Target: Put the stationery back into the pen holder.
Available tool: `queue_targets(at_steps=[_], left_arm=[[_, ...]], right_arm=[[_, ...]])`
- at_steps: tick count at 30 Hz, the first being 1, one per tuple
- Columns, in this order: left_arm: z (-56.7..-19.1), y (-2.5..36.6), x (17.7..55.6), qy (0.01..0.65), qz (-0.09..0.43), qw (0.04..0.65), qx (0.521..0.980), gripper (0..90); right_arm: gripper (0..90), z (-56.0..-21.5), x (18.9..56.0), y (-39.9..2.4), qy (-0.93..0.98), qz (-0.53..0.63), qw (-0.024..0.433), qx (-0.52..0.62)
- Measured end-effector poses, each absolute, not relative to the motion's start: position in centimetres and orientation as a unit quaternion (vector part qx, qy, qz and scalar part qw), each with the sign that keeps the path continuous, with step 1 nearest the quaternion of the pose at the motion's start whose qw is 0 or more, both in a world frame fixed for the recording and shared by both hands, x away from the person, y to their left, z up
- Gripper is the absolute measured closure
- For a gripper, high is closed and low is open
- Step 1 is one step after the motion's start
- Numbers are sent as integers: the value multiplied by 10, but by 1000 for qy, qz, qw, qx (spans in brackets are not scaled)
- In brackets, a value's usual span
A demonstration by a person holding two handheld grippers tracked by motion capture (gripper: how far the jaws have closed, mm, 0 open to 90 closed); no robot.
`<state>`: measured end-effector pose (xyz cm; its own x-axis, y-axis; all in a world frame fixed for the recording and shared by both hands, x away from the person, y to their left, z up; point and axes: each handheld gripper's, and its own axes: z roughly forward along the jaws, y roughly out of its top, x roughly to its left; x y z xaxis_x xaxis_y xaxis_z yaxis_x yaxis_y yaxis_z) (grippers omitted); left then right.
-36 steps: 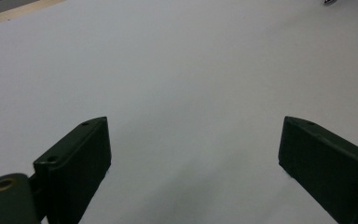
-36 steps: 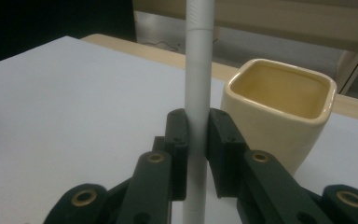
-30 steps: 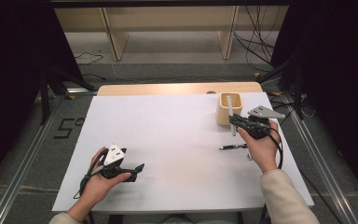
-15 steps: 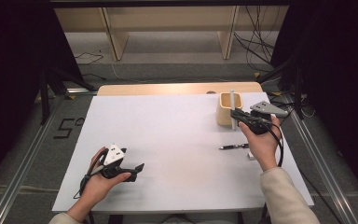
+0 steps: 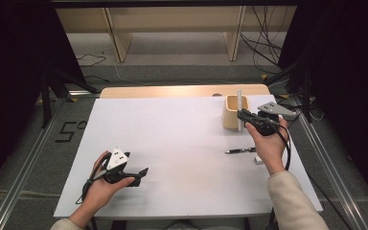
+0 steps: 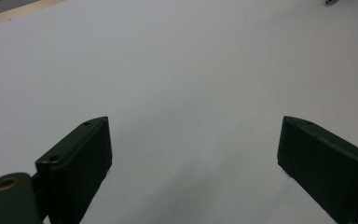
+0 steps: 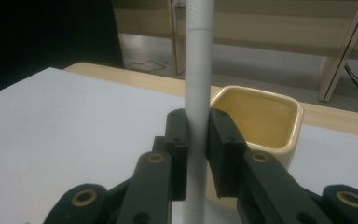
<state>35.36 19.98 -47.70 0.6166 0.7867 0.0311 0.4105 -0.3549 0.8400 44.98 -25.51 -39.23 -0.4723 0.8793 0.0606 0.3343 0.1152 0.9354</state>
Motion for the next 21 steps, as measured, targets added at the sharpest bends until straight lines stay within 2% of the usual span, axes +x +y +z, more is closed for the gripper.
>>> queue_targets(at_steps=[21], left_arm=[[-477,200,354,378,222,424,793,99]], right_arm=[[794,-381,463,-253,683,510,279,442]])
